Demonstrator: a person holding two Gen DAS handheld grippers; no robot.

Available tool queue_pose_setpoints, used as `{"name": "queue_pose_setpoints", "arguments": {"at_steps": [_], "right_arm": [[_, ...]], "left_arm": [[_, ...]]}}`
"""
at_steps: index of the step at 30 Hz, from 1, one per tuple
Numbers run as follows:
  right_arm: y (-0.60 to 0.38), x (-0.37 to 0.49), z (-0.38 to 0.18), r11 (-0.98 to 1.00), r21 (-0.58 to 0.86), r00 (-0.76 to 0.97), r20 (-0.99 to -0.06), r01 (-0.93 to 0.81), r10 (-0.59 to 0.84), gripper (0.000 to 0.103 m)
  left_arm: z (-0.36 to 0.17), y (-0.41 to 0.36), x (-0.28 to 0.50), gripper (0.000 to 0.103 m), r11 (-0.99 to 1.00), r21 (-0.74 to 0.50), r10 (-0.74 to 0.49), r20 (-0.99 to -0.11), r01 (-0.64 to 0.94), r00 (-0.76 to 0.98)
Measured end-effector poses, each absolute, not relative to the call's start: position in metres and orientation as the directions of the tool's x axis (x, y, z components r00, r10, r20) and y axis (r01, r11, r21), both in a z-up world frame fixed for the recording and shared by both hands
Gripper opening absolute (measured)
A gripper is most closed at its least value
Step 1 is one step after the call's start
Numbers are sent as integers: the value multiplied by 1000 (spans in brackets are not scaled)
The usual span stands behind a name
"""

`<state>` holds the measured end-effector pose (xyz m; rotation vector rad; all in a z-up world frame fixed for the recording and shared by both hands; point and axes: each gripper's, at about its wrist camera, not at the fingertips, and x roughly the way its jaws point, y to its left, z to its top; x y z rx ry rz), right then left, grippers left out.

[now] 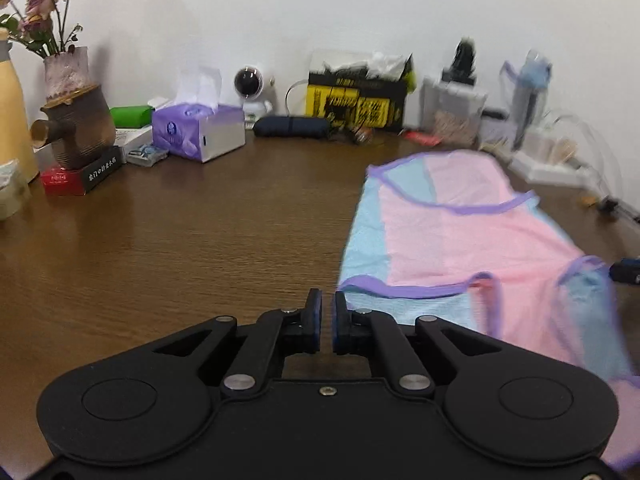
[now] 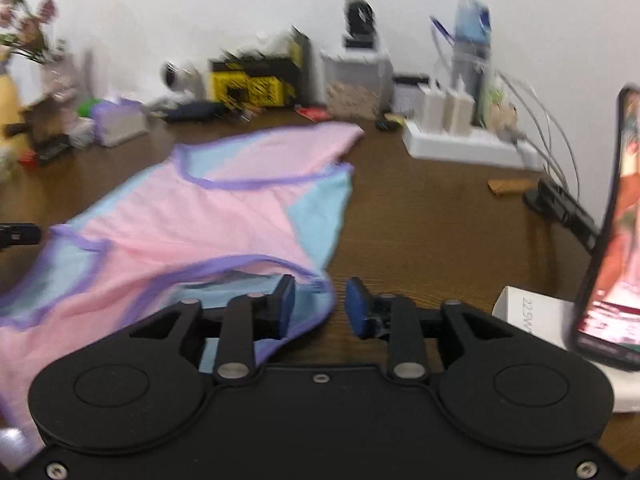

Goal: Fold clothes
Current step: 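Grasp the garment's purple-trimmed hem with the left gripper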

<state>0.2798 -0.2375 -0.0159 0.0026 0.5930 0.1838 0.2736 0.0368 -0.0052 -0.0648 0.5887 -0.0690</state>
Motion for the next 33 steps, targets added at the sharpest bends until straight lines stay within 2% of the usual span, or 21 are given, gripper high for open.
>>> {"name": "queue_pose_setpoints", "arguments": {"at_steps": [3,6,7,8,9,10,14,17,18,19,20,22,23,24,26,31,33], "right_arm": [[-225,243,-11,948,123,772,-555,-295,312,35],[-206,216,-21,885,221,677,-577,-410,458,34],[-204,214,-24,879,225,665,-584,-420,466,29],[-200,212,-27,883,213,660,-596,-419,457,13],[-197,210,-29,889,199,658,-609,-413,442,6],[-197,207,-30,895,187,659,-618,-406,428,5],[-211,183,-23,917,124,668,-649,-378,364,4],[-225,165,-21,931,99,666,-672,-350,322,5],[-230,161,-19,933,101,672,-668,-345,321,7],[-237,159,-14,934,112,686,-651,-338,326,18],[-244,159,-6,935,131,705,-625,-328,335,28],[-250,176,8,946,116,749,-585,-302,311,34],[-252,187,15,952,103,771,-565,-287,294,38],[-254,198,22,958,90,792,-545,-272,276,39],[-257,245,32,969,77,824,-514,-233,239,46],[-267,372,23,982,88,801,-570,-164,185,47],[-269,413,12,987,86,781,-603,-139,163,47]], "left_arm": [[-8,30,259,16,977,-100,-213,-553,190,805],[-18,22,262,16,965,-115,-259,-577,237,775],[-21,20,263,16,964,-116,-261,-589,240,765],[-23,17,263,15,968,-107,-243,-603,225,760],[-24,15,263,15,972,-98,-229,-616,215,754],[-23,13,260,15,973,-89,-221,-625,213,748],[-22,4,235,15,976,-26,-183,-637,216,749],[-15,-1,213,16,965,-61,-234,-639,255,733],[-10,0,208,16,959,-88,-263,-633,271,728],[-1,1,206,16,954,-103,-283,-611,280,740],[9,4,208,19,955,-101,-284,-576,278,766],[33,6,233,47,966,-52,-245,-509,255,825],[45,8,257,72,970,-10,-219,-473,244,853],[54,8,280,83,971,30,-198,-450,237,871],[60,5,330,83,965,100,-174,-454,244,874],[38,-1,451,84,973,154,-67,-533,175,843],[25,-10,488,83,970,144,-76,-580,194,811]]}}
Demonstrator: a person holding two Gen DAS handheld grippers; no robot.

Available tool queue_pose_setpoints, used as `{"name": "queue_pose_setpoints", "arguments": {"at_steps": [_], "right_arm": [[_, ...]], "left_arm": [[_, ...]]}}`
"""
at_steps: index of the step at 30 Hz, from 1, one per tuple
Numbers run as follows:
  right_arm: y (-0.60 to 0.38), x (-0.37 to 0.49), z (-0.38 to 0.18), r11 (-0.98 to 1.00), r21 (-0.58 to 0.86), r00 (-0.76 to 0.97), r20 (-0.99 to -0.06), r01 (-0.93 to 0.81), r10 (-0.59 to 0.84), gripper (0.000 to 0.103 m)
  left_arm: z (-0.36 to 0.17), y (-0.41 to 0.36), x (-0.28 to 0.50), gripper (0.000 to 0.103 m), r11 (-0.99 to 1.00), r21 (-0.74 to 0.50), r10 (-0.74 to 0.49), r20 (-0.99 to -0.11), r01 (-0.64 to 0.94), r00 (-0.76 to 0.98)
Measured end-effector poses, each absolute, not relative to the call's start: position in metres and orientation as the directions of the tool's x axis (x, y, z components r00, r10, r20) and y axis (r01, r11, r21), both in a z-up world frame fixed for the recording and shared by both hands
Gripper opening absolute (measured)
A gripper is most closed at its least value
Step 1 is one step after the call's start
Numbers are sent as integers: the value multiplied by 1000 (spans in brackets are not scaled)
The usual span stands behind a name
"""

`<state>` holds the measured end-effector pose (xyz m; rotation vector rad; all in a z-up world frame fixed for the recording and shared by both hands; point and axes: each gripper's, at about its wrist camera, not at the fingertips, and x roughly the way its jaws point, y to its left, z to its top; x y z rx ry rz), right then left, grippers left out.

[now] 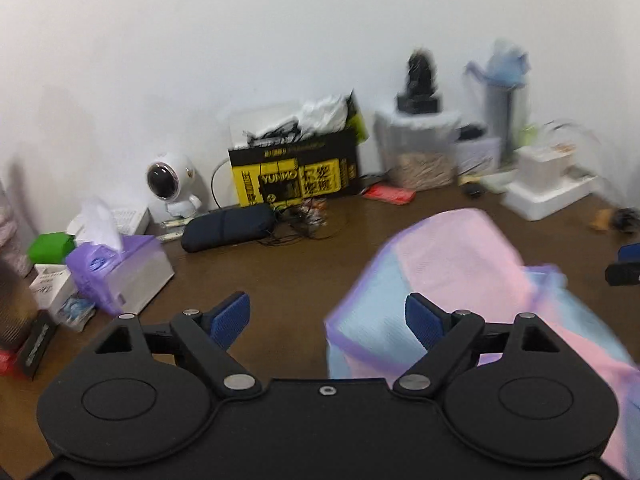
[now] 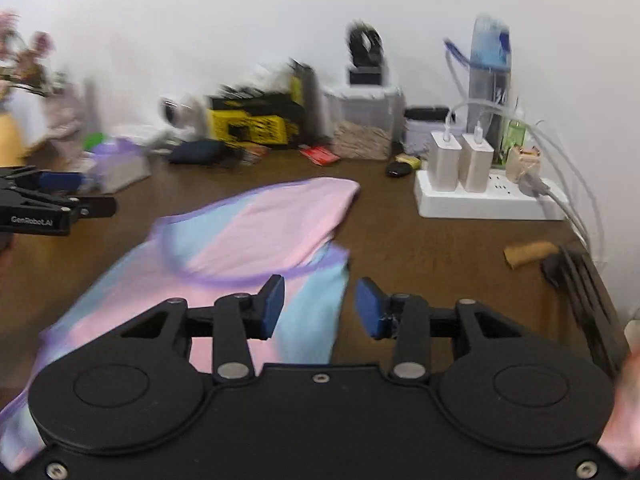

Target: Fold clothes

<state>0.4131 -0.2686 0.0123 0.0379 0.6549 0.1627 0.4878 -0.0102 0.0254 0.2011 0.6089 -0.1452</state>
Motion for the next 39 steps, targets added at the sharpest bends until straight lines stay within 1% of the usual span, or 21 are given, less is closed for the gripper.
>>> {"name": "queue_pose_setpoints", "arguments": {"at_steps": [1,3,6,8,10,11,12,13,14,18,21,24,25,27,28,29,30,33,35,36,39], "right_arm": [[-270,431,6,989,88,771,-619,-121,150,47],[-272,464,-6,992,76,747,-653,-99,124,47],[-273,495,-21,990,83,711,-690,-110,137,47],[-271,502,-27,988,79,700,-699,-130,148,47],[-269,505,-31,984,85,687,-707,-153,168,46],[-267,506,-33,982,85,682,-709,-170,179,45],[-265,505,-34,980,77,683,-708,-182,182,44],[-261,504,-34,979,58,685,-707,-195,178,31],[-257,502,-34,978,40,686,-706,-207,174,9],[-242,486,-30,970,-65,720,-682,-232,126,6],[-252,469,-26,986,-112,774,-633,-128,28,6],[-257,460,-31,990,-131,784,-619,-50,-42,7],[-256,459,-32,990,-129,780,-624,-50,-42,8],[-254,456,-34,991,-125,772,-634,-51,-40,16],[-251,455,-34,990,-133,776,-629,-46,-48,23],[-248,454,-31,989,-144,784,-618,-43,-56,24],[-245,456,-29,988,-145,790,-611,-49,-51,24],[-242,472,-20,989,-88,797,-602,-117,41,27],[-240,499,-14,980,3,785,-598,-200,162,27],[-238,513,-13,975,26,778,-598,-221,193,27],[-230,549,-16,967,14,752,-626,-254,207,27]], "left_arm": [[18,-12,502,83,967,134,-91,-611,216,786],[4,-19,526,78,956,139,-103,-664,258,741],[-11,-24,543,76,940,185,-86,-687,287,722],[-22,-20,550,75,945,173,-83,-695,278,714],[-25,-12,552,55,961,91,-128,-691,262,711],[-25,-7,553,31,967,46,-150,-690,250,708],[-26,-3,553,12,972,15,-159,-686,232,710],[-26,-1,552,11,977,5,-154,-679,214,717],[-27,2,550,7,981,-6,-148,-673,195,724],[-31,9,528,3,995,40,-45,-624,89,780],[-33,20,507,3,1000,18,-6,-597,21,802],[-31,27,492,3,1000,-9,-13,-595,10,804],[-29,28,490,3,1000,-1,-11,-599,13,801],[-26,29,488,3,1000,30,10,-607,10,795],[-25,30,488,3,999,33,17,-608,4,793],[-25,32,488,3,999,33,19,-612,2,791],[-25,35,487,4,999,32,21,-615,-1,788],[-25,41,486,4,1000,19,13,-619,-2,785],[-26,43,486,4,1000,17,17,-615,-7,789],[-27,44,486,4,999,30,30,-606,-15,795],[-30,43,486,4,998,48,58,-586,-37,808]]}}
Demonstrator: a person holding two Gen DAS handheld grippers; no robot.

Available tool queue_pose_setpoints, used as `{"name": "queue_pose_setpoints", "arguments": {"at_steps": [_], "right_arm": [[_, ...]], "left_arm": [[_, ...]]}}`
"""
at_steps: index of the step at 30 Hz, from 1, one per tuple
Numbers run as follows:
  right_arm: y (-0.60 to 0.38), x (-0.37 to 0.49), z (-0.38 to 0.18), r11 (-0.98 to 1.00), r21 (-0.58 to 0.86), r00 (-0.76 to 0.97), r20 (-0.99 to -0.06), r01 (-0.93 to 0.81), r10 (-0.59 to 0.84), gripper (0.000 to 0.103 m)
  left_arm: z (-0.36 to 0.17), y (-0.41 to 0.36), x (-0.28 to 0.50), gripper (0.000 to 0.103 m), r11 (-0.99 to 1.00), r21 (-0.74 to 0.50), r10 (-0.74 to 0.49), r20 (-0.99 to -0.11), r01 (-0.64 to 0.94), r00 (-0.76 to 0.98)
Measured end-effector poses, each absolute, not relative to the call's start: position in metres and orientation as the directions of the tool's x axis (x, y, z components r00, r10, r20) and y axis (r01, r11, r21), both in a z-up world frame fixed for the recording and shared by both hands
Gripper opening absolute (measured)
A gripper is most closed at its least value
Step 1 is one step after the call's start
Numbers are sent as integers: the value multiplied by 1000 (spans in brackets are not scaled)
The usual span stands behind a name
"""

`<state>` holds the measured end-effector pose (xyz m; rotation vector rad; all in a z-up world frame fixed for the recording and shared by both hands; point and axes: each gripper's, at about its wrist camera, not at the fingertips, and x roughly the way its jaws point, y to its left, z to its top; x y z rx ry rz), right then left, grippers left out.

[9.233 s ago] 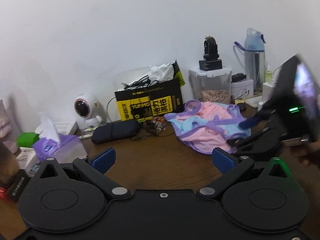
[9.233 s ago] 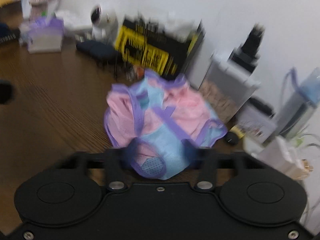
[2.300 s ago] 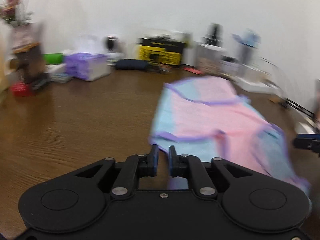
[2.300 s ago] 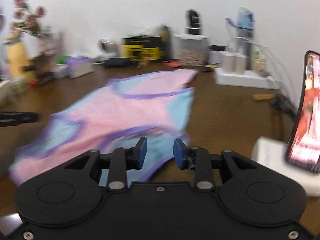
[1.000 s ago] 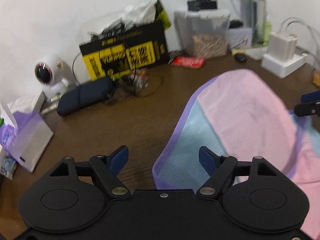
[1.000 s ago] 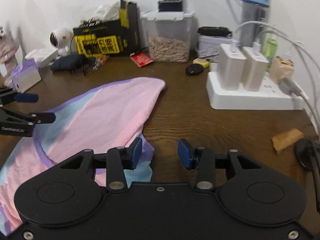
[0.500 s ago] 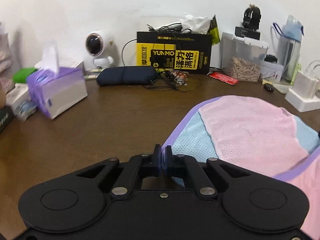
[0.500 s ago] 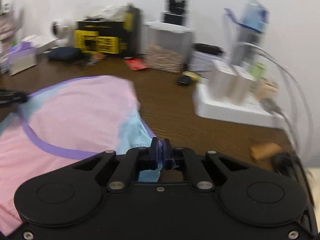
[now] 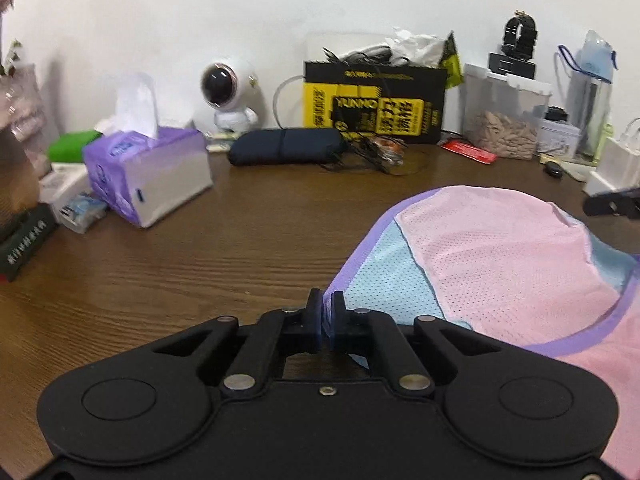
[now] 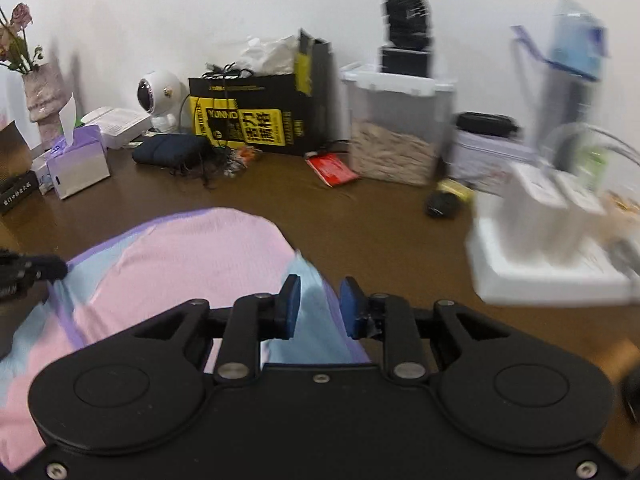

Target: Fold clothes

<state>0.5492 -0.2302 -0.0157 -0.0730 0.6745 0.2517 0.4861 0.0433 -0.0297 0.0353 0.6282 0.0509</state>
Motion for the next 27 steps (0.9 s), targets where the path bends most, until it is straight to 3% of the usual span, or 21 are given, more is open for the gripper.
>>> {"name": "queue_pose_setpoints", "arguments": {"at_steps": [4,9,11,13,14,15,16,17,19,21,23,24,25,26,27], "right_arm": [[-222,581,-28,959,29,690,-688,-281,223,27],[-223,582,-30,940,153,670,-667,-304,325,28],[-227,582,-30,927,217,666,-648,-305,371,45],[-227,584,-31,919,235,657,-644,-318,392,46],[-223,583,-32,922,203,659,-650,-331,379,46],[-220,583,-33,927,165,667,-652,-338,360,39],[-215,581,-33,933,105,683,-653,-345,326,16],[-210,579,-33,937,51,700,-650,-347,295,5],[-200,561,-27,927,-56,759,-593,-371,268,5],[-176,511,-13,846,-289,849,-433,-448,302,5],[-144,455,-19,607,-608,859,-370,-512,353,6],[-128,427,-33,404,-752,846,-392,-521,361,6],[-120,413,-43,286,-803,836,-418,-523,355,10],[-117,404,-50,216,-822,829,-441,-527,344,26],[-117,400,-52,200,-820,824,-457,-536,336,33]], "left_arm": [[-30,46,488,5,1000,-5,5,-590,-10,808],[-30,52,489,5,999,-42,-9,-591,-20,807],[-30,54,489,5,998,-59,-22,-590,-17,807],[-31,54,489,5,998,-65,-28,-590,-13,807],[-31,54,489,5,998,-63,-29,-590,-10,807],[-31,53,489,5,998,-57,-28,-590,-7,807],[-31,53,490,5,998,-56,-30,-590,-4,807],[-31,53,490,5,998,-57,-33,-591,-1,806],[-31,53,490,5,998,-58,-37,-591,3,806],[-31,52,490,5,999,-53,-34,-591,3,806],[-31,52,490,5,999,-49,-31,-591,3,806],[-31,52,490,5,999,-46,-30,-591,3,806],[-31,52,490,5,999,-44,-28,-591,3,806],[-31,52,490,5,999,-41,-27,-591,3,806],[-31,52,490,5,999,-41,-26,-591,2,806]]}}
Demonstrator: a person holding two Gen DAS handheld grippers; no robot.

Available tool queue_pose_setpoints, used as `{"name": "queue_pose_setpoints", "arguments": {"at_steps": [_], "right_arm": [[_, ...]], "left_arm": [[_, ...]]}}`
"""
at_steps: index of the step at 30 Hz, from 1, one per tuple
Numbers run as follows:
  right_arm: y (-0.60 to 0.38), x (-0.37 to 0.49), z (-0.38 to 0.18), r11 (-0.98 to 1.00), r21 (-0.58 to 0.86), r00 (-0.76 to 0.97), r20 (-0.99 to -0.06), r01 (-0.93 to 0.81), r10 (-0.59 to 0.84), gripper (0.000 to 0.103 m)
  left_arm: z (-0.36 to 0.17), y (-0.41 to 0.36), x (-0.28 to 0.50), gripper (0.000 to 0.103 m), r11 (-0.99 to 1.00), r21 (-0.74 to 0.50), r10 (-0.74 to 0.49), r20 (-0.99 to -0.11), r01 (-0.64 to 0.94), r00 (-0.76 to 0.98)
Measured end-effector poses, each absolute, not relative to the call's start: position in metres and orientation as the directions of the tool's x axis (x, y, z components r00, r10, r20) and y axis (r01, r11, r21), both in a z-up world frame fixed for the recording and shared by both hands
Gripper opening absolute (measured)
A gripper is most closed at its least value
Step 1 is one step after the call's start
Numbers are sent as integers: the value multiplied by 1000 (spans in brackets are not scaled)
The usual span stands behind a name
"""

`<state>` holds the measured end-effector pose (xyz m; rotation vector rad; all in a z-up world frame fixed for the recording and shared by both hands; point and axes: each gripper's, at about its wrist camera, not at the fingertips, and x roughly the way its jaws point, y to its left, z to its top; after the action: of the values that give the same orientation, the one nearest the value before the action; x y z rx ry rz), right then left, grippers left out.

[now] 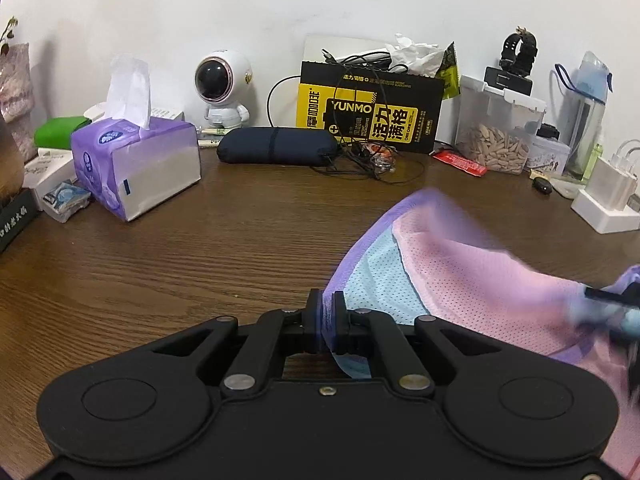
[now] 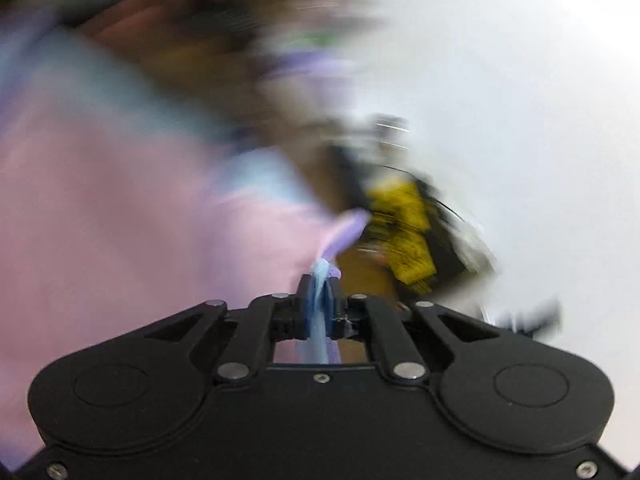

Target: Fold clothes

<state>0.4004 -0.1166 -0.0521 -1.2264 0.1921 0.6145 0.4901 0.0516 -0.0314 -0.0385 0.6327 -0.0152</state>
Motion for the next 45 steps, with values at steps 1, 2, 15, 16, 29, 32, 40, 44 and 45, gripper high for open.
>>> {"name": "queue_pose_setpoints", "arguments": {"at_steps": [1,2,15,16,29,32,40,44,45], "right_arm": [[-117,401,-50,222,-807,820,-464,-548,335,41],[-121,406,-42,285,-772,813,-471,-568,342,44],[-119,483,-10,436,-420,593,-684,-796,425,20],[-118,485,-10,433,-408,581,-697,-804,421,15],[-127,553,-17,675,-603,868,-482,-426,118,47],[-125,557,-38,671,-637,879,-475,-379,46,63],[-156,535,-16,809,-454,853,-512,-373,106,69],[-200,507,2,896,-292,804,-585,-336,111,62],[-208,500,1,911,-243,788,-603,-333,127,59]], "left_arm": [[-31,52,490,5,999,-45,-29,-591,2,806],[-31,53,490,5,999,-52,-33,-591,2,806],[-32,56,490,5,997,-75,-47,-591,3,805],[-32,56,490,5,997,-75,-47,-591,3,805],[-30,57,491,5,997,-55,9,-579,-50,815],[-29,55,491,5,998,-51,5,-580,-42,814],[-31,54,492,6,998,-48,6,-588,-42,809],[-32,57,492,6,996,-59,17,-589,-64,808],[-32,58,492,5,996,-57,25,-586,-72,810]]}}
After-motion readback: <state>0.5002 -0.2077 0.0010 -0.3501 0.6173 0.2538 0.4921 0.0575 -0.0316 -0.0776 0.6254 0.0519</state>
